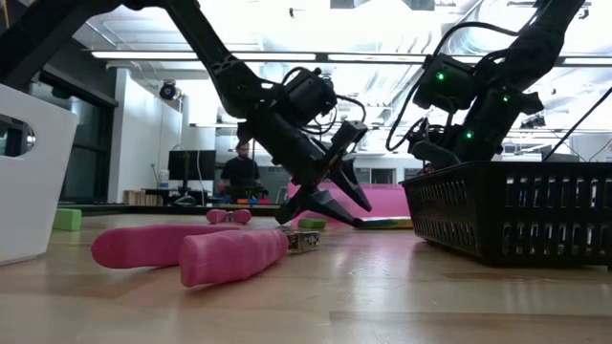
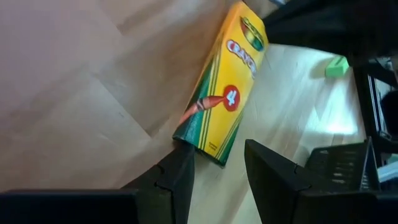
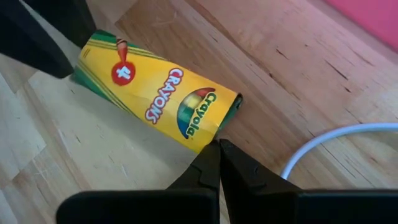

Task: Pick & Place School Supplies
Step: Put the yellow crayon box into the pink bin

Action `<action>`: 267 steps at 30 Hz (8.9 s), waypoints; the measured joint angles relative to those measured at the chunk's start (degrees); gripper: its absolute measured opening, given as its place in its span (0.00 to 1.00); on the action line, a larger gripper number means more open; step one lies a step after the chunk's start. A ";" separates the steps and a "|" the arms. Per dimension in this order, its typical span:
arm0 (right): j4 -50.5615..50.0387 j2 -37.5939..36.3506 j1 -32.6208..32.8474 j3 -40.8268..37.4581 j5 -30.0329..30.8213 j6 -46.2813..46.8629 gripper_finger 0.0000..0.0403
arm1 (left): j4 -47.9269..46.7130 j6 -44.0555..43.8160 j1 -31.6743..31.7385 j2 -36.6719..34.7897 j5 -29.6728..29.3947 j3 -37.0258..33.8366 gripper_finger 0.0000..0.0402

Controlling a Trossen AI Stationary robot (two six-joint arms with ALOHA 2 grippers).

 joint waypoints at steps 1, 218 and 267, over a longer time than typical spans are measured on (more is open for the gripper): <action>-0.02 0.00 0.00 0.00 -0.01 0.00 0.00 | 0.00 0.01 0.00 -0.02 0.00 0.00 0.34; 8.37 5.16 -0.13 0.09 -7.32 0.15 0.00 | -1.46 -4.52 4.14 -0.98 1.56 -3.74 0.34; 7.76 5.23 -0.02 0.02 -8.90 0.42 0.00 | -1.12 4.31 3.39 -2.41 1.14 -4.13 0.34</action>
